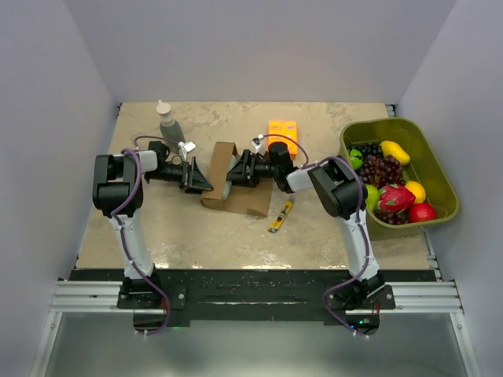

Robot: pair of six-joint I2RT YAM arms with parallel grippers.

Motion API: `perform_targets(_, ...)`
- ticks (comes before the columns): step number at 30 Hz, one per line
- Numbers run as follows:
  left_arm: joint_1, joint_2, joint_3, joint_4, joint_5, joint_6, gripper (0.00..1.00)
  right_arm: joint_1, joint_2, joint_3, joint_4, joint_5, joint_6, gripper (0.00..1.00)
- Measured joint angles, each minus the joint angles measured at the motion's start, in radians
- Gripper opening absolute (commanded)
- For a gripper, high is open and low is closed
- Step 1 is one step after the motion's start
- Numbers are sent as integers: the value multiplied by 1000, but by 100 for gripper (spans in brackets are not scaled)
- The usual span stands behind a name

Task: Unpack the express box

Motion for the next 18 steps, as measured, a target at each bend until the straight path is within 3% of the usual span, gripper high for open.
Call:
perform_targets(2,1,0,-2,-3,1,3,80,1,9,10,5,-1,5,62)
perform_targets(7,1,1,-2,-9,0,17,81,3,51,17,80,-8,32,31)
perform_targets(10,1,1,-2,-11,-2,21,81,2,54,17,86,-8,13,22)
perform_targets(14,-2,1,-2,-13,-11,21,80,-5,13,18,-27,-8,-78,18)
perform_targets(18,-14,1,2,-22,-26,21,79,-26,-109,29,-322,-1,-286,18)
